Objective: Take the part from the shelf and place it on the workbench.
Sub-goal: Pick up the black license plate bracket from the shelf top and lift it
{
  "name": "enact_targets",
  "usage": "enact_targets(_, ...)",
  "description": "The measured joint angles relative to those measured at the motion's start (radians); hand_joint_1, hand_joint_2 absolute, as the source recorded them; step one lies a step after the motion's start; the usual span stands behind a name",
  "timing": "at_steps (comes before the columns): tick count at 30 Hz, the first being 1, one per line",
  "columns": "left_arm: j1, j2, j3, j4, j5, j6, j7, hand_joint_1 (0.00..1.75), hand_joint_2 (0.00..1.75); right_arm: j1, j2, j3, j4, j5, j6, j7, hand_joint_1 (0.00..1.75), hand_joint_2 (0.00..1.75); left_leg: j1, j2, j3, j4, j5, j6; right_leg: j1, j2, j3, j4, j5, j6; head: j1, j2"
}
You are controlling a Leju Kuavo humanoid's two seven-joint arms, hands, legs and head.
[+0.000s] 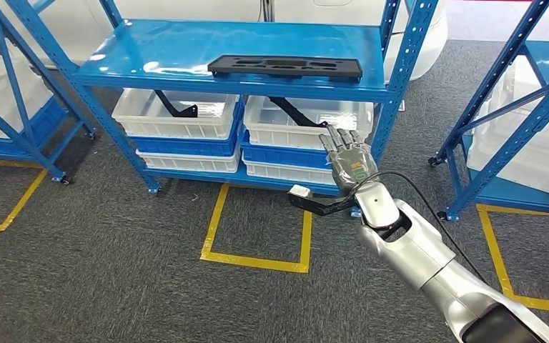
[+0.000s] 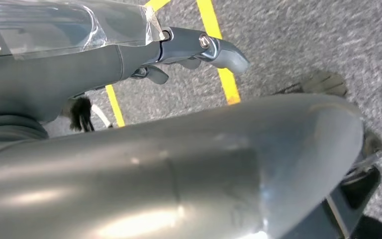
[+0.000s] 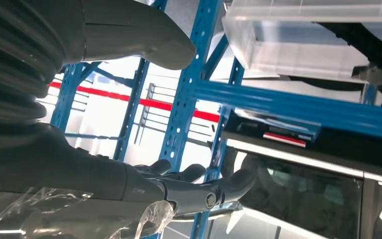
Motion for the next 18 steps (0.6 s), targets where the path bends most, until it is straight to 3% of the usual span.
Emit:
enact_targets(2,0.000,-0.002,0.000,0.000,0.000,0.000,0.000,0.00,0.00,0.001,-0.001,-0.001,-0.001,0.000,0.002,0.000,0.00,1.75,0.003,-0.001,0.019,-0.029,0.006,-0.008,-0.001,-0.001,0.003,-0.002,-0.005,0.004,0.000,0.000)
enact_targets(4,0.000,-0.002,-0.001,0.000,0.000,0.001,0.000,0.00,0.00,0.000,-0.003,-0.002,-0.003,0.000,0.002,0.000,0.00,1.75,0.015,0.000,0.045,-0.059,0.012,-0.021,0.001,-0.001,-0.016,0.047,-0.030,0.015,0.000,0.000)
enact_targets(7,-0.002,-0.004,-0.001,0.001,0.000,0.001,-0.001,0.00,0.00,0.005,-0.006,-0.002,-0.004,0.000,0.004,0.000,0.00,1.75,0.028,-0.001,0.063,-0.067,0.005,-0.032,-0.011,-0.002,-0.119,0.228,-0.092,0.039,0.001,0.000)
enact_targets(8,-0.001,-0.005,-0.002,0.001,0.000,0.001,-0.001,0.00,0.00,0.009,-0.008,-0.002,-0.004,0.000,0.004,0.000,0.00,1.75,0.034,-0.003,0.067,-0.067,0.000,-0.038,-0.019,-0.002,-0.145,0.259,-0.088,0.048,0.001,0.000)
enact_targets(9,0.001,-0.006,-0.003,0.001,0.000,0.001,-0.001,0.00,0.00,0.013,-0.009,-0.002,-0.004,0.000,0.004,0.000,0.00,1.75,0.041,-0.004,0.072,-0.065,-0.006,-0.046,-0.026,-0.003,-0.155,0.254,-0.067,0.059,0.001,0.000)
enact_targets(10,0.002,-0.006,-0.005,0.001,0.000,0.000,-0.001,0.00,0.00,0.015,-0.010,-0.001,-0.004,0.000,0.004,0.000,0.00,1.75,0.050,-0.005,0.076,-0.060,-0.014,-0.056,-0.035,-0.004,-0.145,0.212,-0.030,0.070,0.001,0.000)
enact_targets(12,0.002,-0.005,-0.008,0.001,0.001,0.000,-0.001,0.00,0.00,0.014,-0.011,0.000,-0.004,0.000,0.005,0.001,0.00,1.75,0.061,-0.007,0.076,-0.037,-0.036,-0.081,-0.053,-0.004,-0.096,0.085,0.040,0.095,0.001,0.000)
enact_targets(13,0.000,-0.005,-0.008,0.002,0.002,0.000,-0.001,0.00,0.00,0.013,-0.011,0.000,-0.005,0.000,0.005,0.002,0.00,1.75,0.064,-0.008,0.073,-0.022,-0.049,-0.093,-0.058,-0.001,-0.079,0.044,0.055,0.094,0.001,0.000)
enact_targets(15,-0.001,-0.005,-0.009,0.003,0.003,0.000,-0.001,0.00,0.00,0.010,-0.011,0.000,-0.007,0.000,0.006,0.002,0.00,1.75,0.064,-0.009,0.068,-0.007,-0.068,-0.107,-0.058,0.005,-0.069,0.023,0.048,0.073,0.000,0.000)
enact_targets(16,-0.001,-0.006,-0.009,0.003,0.004,0.000,-0.001,0.00,0.00,0.011,-0.011,0.000,-0.008,0.000,0.006,0.003,0.00,1.75,0.067,-0.010,0.070,-0.008,-0.071,-0.109,-0.056,0.007,-0.071,0.025,0.045,0.056,0.000,0.000)
enact_targets(18,0.001,-0.006,-0.009,0.003,0.004,0.000,-0.001,0.00,0.00,0.010,-0.010,0.000,-0.008,0.000,0.006,0.002,0.00,1.75,0.071,-0.007,0.065,0.009,-0.084,-0.111,-0.054,0.006,-0.069,0.025,0.042,0.040,0.000,0.000)
